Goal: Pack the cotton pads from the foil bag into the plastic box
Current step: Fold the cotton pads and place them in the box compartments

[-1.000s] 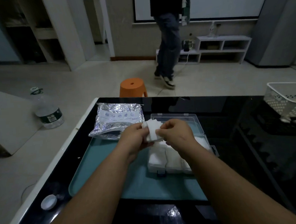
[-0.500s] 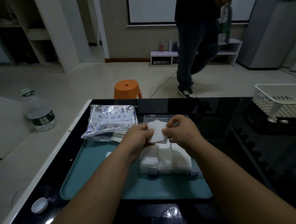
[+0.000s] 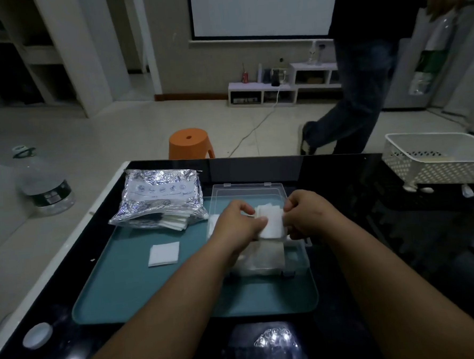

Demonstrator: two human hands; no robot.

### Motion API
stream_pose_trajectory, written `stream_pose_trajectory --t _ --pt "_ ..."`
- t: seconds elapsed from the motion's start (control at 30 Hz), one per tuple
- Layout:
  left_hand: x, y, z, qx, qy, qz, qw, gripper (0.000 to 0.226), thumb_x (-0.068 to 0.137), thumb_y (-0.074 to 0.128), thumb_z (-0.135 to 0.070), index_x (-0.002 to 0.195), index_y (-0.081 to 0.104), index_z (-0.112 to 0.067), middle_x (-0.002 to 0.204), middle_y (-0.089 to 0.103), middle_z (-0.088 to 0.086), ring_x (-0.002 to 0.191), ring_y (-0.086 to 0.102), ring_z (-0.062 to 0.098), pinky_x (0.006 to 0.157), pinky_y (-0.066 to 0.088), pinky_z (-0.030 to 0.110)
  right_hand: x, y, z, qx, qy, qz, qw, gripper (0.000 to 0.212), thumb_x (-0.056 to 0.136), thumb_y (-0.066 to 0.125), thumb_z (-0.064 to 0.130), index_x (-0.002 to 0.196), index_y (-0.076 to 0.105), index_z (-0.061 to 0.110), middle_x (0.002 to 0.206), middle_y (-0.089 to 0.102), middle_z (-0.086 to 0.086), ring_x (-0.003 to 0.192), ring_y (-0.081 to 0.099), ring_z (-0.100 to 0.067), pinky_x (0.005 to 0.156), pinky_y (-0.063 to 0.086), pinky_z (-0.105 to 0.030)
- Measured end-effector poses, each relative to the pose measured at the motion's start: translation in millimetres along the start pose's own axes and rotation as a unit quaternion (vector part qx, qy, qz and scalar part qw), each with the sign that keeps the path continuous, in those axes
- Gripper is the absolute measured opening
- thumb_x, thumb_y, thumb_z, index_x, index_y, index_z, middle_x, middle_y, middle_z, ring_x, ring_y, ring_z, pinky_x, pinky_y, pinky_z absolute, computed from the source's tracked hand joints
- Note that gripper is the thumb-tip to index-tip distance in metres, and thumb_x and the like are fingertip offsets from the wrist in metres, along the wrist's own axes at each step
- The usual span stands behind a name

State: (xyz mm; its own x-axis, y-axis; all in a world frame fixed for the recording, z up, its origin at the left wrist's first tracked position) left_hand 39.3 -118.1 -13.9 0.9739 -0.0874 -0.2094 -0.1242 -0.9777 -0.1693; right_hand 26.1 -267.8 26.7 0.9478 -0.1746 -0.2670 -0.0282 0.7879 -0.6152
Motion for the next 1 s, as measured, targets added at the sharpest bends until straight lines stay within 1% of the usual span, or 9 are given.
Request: stream_pose_trajectory --t 0.07,0.13,0.2,0.33,0.4,0.5,0.8,0.9,1.0 --pt "-1.9 8.5 1.3 0.010 0.006 -0.004 1.000 0.024 0.081 0.072 -0.013 0.088 0.049 -0.018 0.090 0.067 0.019 0.068 0.060 0.024 0.075 0.057 0.051 2.0 -6.7 -3.1 -0.002 0.025 0.008 1.000 0.006 0.093 0.051 0.006 0.090 0.055 0.009 0.092 0.062 -0.018 0.070 0.063 -0.026 0.061 0.057 -0.035" --pt "-2.1 15.6 3.2 0.025 0.007 -0.010 1.000 0.026 0.078 0.073 -0.017 0.085 0.048 -0.019 0.086 0.066 0.016 0.066 0.058 0.024 0.075 0.056 0.052 3.2 -9.3 -6.3 0.012 0.043 0.030 0.999 0.010 0.095 0.049 0.012 0.086 0.054 0.008 0.085 0.060 -0.016 0.067 0.061 -0.026 0.065 0.058 -0.038" --pt "-1.4 21.3 5.8 0.047 -0.001 -0.013 0.999 0.026 0.075 0.074 -0.020 0.083 0.050 -0.020 0.087 0.065 0.014 0.068 0.059 0.025 0.075 0.057 0.051 2.4 -8.8 -9.6 -0.010 0.046 0.053 0.997 0.004 0.092 0.054 0.012 0.090 0.054 0.008 0.089 0.059 -0.017 0.075 0.064 -0.030 0.075 0.060 -0.044" --pt "-3.9 32.8 7.5 0.074 -0.018 0.001 0.997 0.020 0.076 0.072 -0.019 0.081 0.052 -0.018 0.087 0.064 0.013 0.069 0.062 0.027 0.075 0.059 0.052 0.6 -9.5 -17.8 -0.133 0.035 0.036 0.990 0.020 0.084 0.073 0.014 0.098 0.059 0.009 0.104 0.067 -0.016 0.097 0.067 -0.033 0.087 0.056 -0.047" --pt "-6.3 36.5 6.1 0.111 -0.018 0.005 0.994 0.015 0.078 0.069 -0.016 0.076 0.055 -0.018 0.083 0.066 0.010 0.068 0.067 0.028 0.076 0.059 0.049 1.9 -8.6 -21.0 -0.181 0.034 0.038 0.982 0.024 0.084 0.074 0.017 0.103 0.065 0.006 0.109 0.068 -0.016 0.100 0.066 -0.032 0.091 0.055 -0.045" --pt "-7.0 40.5 5.9 0.167 -0.010 0.013 0.986 0.017 0.077 0.071 -0.011 0.066 0.059 -0.017 0.080 0.070 0.010 0.079 0.070 0.029 0.078 0.059 0.045 4.9 -7.8 -27.3 -0.214 0.054 0.035 0.975 0.029 0.083 0.075 0.021 0.108 0.068 0.008 0.109 0.069 -0.012 0.100 0.065 -0.028 0.092 0.054 -0.042" --pt "-6.7 40.6 7.7 0.235 -0.019 0.008 0.972 0.008 0.067 0.065 -0.008 0.060 0.067 -0.010 0.068 0.071 0.009 0.074 0.069 0.029 0.071 0.061 0.043 11.4 1.5 -31.3 -0.244 0.065 0.019 0.967 0.026 0.077 0.078 0.019 0.100 0.071 0.011 0.095 0.068 -0.008 0.084 0.064 -0.023 0.071 0.053 -0.031" --pt "-7.3 42.4 7.2 0.255 -0.014 0.016 0.967 0.011 0.068 0.059 -0.007 0.066 0.070 -0.006 0.073 0.071 0.010 0.076 0.068 0.027 0.069 0.060 0.037 10.3 2.3 -31.1 -0.257 0.055 0.008 0.965 0.023 0.078 0.072 0.013 0.101 0.070 0.011 0.093 0.065 -0.008 0.077 0.059 -0.022 0.065 0.047 -0.029" --pt "-6.0 44.3 7.7 0.275 -0.012 0.034 0.961 0.013 0.074 0.059 -0.006 0.078 0.071 -0.002 0.085 0.071 0.014 0.082 0.067 0.027 0.070 0.056 0.035 10.4 2.4 -28.5 -0.289 0.047 0.004 0.956 0.013 0.082 0.063 0.009 0.095 0.064 0.008 0.080 0.056 -0.007 0.066 0.053 -0.019 0.061 0.044 -0.028"
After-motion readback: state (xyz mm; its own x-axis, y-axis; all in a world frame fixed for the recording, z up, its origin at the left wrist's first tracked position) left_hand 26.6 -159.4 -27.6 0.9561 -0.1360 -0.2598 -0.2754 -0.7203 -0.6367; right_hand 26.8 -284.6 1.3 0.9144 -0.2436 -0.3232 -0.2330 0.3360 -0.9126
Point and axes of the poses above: each hand's wrist, its own x-axis towards the middle knuckle, its own y-axis out of the palm, z = x × y, the point moved 3 cm from there along x, towards the middle knuckle
